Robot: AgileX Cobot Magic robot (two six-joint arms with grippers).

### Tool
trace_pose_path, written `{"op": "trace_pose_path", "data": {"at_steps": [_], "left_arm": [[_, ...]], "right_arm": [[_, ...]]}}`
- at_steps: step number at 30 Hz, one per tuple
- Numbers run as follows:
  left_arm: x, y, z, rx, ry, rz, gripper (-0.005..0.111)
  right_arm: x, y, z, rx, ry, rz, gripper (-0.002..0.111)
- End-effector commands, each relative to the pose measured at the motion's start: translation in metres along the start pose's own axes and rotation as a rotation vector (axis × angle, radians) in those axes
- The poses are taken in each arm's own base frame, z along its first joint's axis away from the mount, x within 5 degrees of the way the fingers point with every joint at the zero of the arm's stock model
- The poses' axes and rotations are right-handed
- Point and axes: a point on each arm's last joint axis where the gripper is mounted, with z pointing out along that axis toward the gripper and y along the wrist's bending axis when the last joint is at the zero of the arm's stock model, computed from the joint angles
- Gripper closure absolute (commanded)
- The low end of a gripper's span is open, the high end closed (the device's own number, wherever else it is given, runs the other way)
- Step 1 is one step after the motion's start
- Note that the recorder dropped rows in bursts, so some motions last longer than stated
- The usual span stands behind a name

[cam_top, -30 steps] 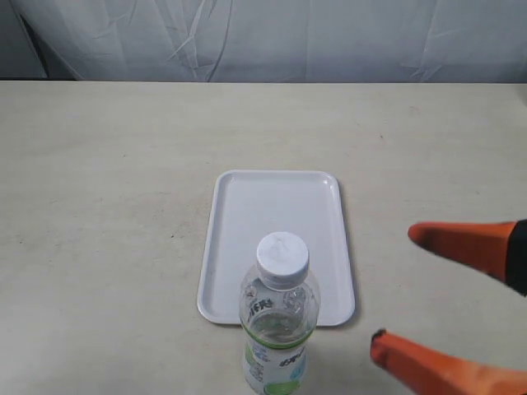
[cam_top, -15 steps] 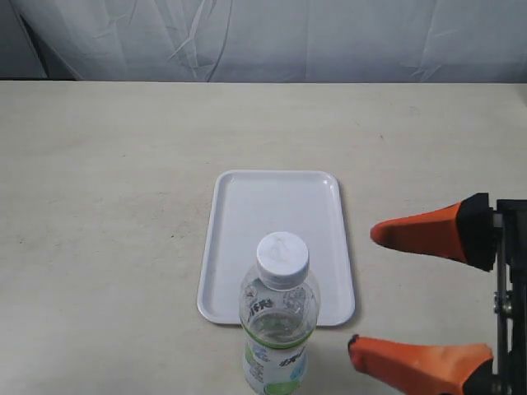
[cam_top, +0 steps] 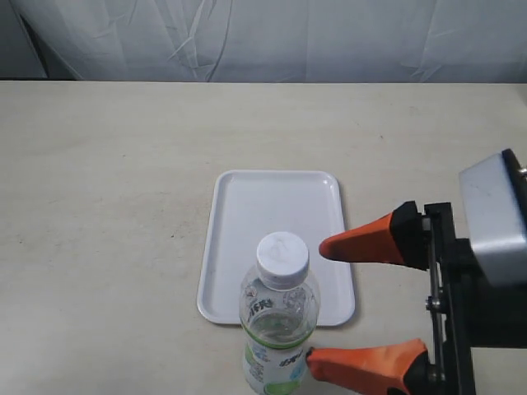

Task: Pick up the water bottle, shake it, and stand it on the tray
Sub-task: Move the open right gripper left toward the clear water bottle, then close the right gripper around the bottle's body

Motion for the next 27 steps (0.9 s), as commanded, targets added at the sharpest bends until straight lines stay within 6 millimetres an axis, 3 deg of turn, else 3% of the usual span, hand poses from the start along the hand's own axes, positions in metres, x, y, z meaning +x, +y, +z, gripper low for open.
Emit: {"op": "trace_pose_path", "data": {"at_steps": [1,17,27], "left_arm": [[0.001,0.0,0.0,0.001,-0.005,-0.007,0.106],[0.001,0.0,0.0,0.001,-0.005,-0.007,0.106],[0.001,0.0,0.0,0.001,-0.005,-0.007,0.106]], "right_arm": [[0.003,-0.009,0.01,0.015,0.017,-0.006,0.016],[0.017,-0.019,0.045,-0.063,0.027,0.065,0.016],[0.025,-0.025,0.051,-0.047,0.06,0.111,0.016]]}}
